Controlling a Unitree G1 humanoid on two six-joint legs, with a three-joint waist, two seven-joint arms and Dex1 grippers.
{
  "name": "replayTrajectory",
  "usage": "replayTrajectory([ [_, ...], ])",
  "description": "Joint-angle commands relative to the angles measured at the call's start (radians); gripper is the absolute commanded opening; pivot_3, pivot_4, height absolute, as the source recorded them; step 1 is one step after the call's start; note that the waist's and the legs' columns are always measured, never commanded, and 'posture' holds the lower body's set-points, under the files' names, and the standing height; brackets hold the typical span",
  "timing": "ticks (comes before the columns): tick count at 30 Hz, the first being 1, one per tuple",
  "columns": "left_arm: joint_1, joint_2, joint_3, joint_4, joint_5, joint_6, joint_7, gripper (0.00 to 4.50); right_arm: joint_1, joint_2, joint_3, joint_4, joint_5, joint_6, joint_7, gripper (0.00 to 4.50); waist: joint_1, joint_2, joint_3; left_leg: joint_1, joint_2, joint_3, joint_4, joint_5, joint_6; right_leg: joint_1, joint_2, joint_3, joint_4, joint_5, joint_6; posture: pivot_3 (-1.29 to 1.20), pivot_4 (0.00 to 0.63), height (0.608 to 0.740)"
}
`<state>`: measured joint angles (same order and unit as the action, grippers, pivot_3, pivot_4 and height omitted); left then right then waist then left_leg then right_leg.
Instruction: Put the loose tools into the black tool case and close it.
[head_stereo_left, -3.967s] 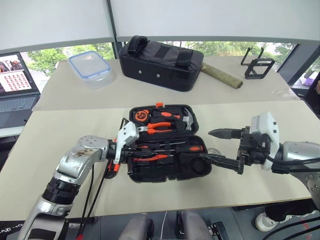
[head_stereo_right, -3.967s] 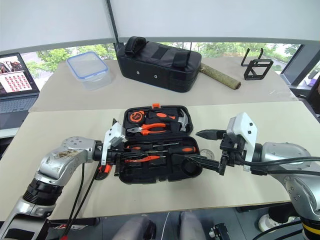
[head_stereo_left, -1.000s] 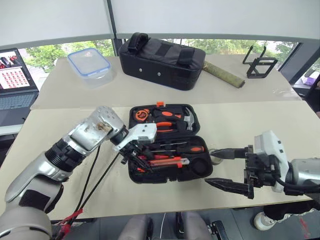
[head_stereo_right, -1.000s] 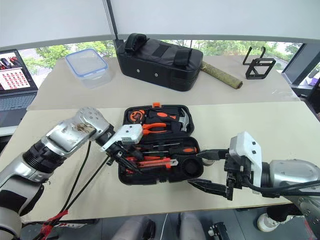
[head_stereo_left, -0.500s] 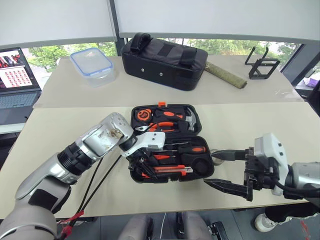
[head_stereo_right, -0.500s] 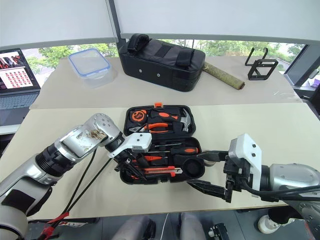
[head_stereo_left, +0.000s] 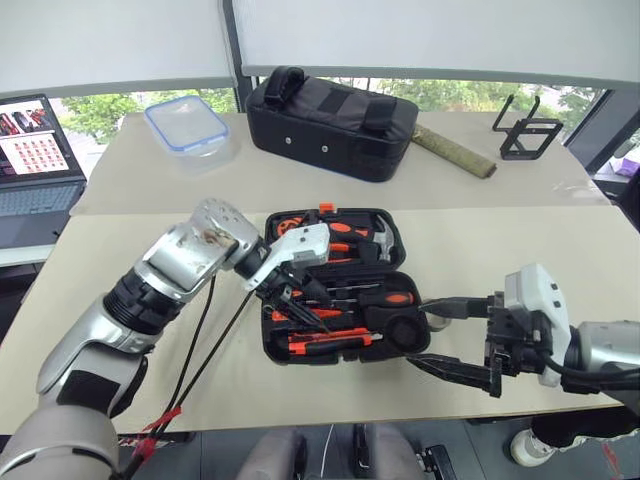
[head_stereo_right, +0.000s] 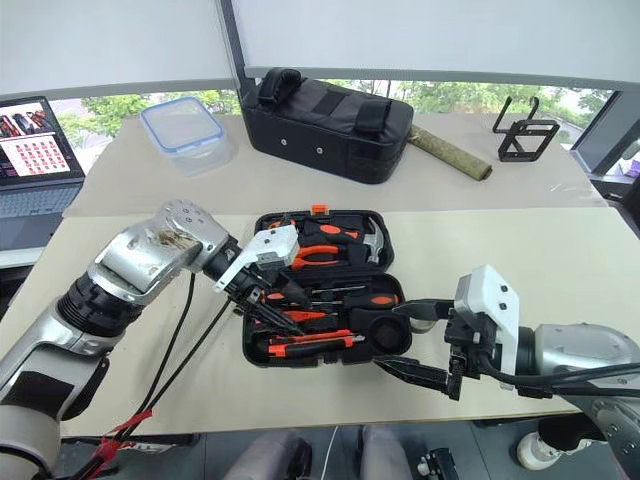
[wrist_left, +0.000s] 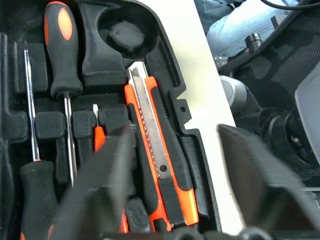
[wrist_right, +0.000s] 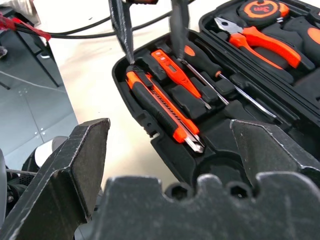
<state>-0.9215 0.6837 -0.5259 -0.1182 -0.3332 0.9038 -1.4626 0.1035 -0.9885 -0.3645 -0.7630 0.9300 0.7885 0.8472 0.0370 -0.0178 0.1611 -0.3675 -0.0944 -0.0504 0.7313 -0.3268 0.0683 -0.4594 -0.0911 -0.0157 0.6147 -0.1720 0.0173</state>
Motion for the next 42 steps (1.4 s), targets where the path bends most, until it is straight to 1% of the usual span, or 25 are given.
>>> replayTrajectory([
  [1,0.033,0.006,-0.037,-0.023,0.037,-0.084,-0.001,1.07,-0.007,-0.001,-0.014,-0.006,0.002,-0.024,0.014,4.50,0.000,0.000,0.000,0.000,0.000,0.000,0.000,0.000,0.000,0.000,0.000,0.000,0.000,0.000,0.000,0.00,0.150,0.714],
  [3,0.045,0.012,-0.054,-0.027,0.050,-0.109,-0.010,0.30,-0.006,-0.001,-0.017,-0.006,0.002,-0.022,0.015,4.50,0.000,0.000,0.000,0.000,0.000,0.000,0.000,0.000,0.000,0.000,0.000,0.000,0.000,0.000,0.000,0.00,0.150,0.714],
  [4,0.048,0.013,-0.060,-0.027,0.052,-0.112,-0.013,0.07,-0.005,-0.001,-0.019,-0.006,0.002,-0.021,0.015,4.50,0.000,0.000,0.000,0.000,0.000,0.000,0.000,0.000,0.000,0.000,0.000,0.001,0.000,0.000,0.000,0.00,0.150,0.714],
  [6,0.055,0.029,-0.102,-0.041,0.074,-0.094,-0.017,0.07,0.001,0.001,-0.021,-0.009,0.003,-0.020,0.014,4.50,0.001,0.000,0.000,0.000,0.000,0.000,0.000,0.000,0.000,0.000,0.000,0.001,0.000,0.000,0.000,0.00,0.150,0.714],
  [9,0.089,0.030,-0.162,-0.053,0.148,-0.149,0.023,0.07,0.004,0.005,-0.020,-0.009,0.006,-0.016,0.007,4.50,0.002,0.000,0.000,0.000,0.000,0.000,0.000,0.000,0.000,0.000,0.000,0.001,0.000,0.000,0.000,0.00,0.150,0.714],
  [14,0.128,0.020,-0.198,-0.040,0.225,-0.216,0.058,0.07,0.003,0.005,-0.015,-0.001,0.000,-0.016,0.004,4.50,0.005,0.001,-0.002,0.002,0.000,0.000,0.000,0.000,0.000,0.003,-0.001,0.001,-0.001,0.000,0.000,0.00,0.150,0.714],
  [17,0.140,0.014,-0.189,-0.036,0.236,-0.223,0.061,0.07,0.003,0.005,-0.016,0.003,-0.005,-0.017,0.002,4.50,0.006,0.003,-0.004,0.004,0.000,0.000,0.000,0.000,0.001,0.005,-0.001,0.001,-0.001,0.000,0.000,0.00,0.150,0.714],
  [22,0.154,0.022,-0.157,-0.057,0.211,-0.225,0.032,0.07,0.011,0.010,-0.017,0.019,-0.038,-0.027,-0.007,4.50,0.005,0.004,-0.005,0.006,0.000,0.000,0.000,-0.001,0.002,0.006,-0.001,0.001,-0.001,0.000,0.000,0.00,0.150,0.714],
  [26,0.116,-0.019,-0.091,-0.033,0.155,-0.185,0.021,0.07,0.007,0.011,-0.016,0.022,-0.043,-0.025,0.002,4.50,0.006,0.004,-0.005,0.005,0.000,0.001,0.000,-0.001,0.002,0.005,-0.001,0.001,-0.001,0.000,0.001,0.00,0.150,0.714],
  [28,0.102,-0.021,-0.070,-0.033,0.129,-0.179,-0.009,0.07,0.004,0.012,-0.016,0.025,-0.040,-0.023,0.004,4.50,0.006,0.004,-0.004,0.005,0.000,0.001,0.000,-0.001,0.002,0.005,-0.001,0.001,-0.001,0.000,0.001,0.00,0.150,0.714],
  [30,0.102,-0.009,-0.078,-0.037,0.135,-0.205,-0.035,0.07,0.003,0.013,-0.014,0.026,-0.042,-0.023,0.005,4.50,0.004,0.004,-0.004,0.004,0.000,0.001,0.000,-0.001,0.002,0.004,0.000,0.001,-0.001,0.000,0.001,0.00,0.150,0.714],
  [38,0.171,0.017,-0.187,-0.008,0.301,-0.393,-0.005,0.07,0.011,0.020,-0.008,0.016,-0.043,-0.020,-0.001,4.50,0.002,0.005,-0.005,0.004,0.000,0.001,0.000,-0.001,0.002,0.004,-0.001,0.002,-0.001,0.000,0.001,0.00,0.150,0.714],
  [42,0.194,0.006,-0.207,0.017,0.363,-0.461,0.019,0.07,0.021,0.021,-0.014,0.012,-0.044,-0.017,-0.002,4.50,0.004,0.007,-0.007,0.005,0.000,0.001,-0.001,-0.001,0.002,0.005,-0.001,0.002,-0.001,0.000,0.001,0.00,0.150,0.714],
])
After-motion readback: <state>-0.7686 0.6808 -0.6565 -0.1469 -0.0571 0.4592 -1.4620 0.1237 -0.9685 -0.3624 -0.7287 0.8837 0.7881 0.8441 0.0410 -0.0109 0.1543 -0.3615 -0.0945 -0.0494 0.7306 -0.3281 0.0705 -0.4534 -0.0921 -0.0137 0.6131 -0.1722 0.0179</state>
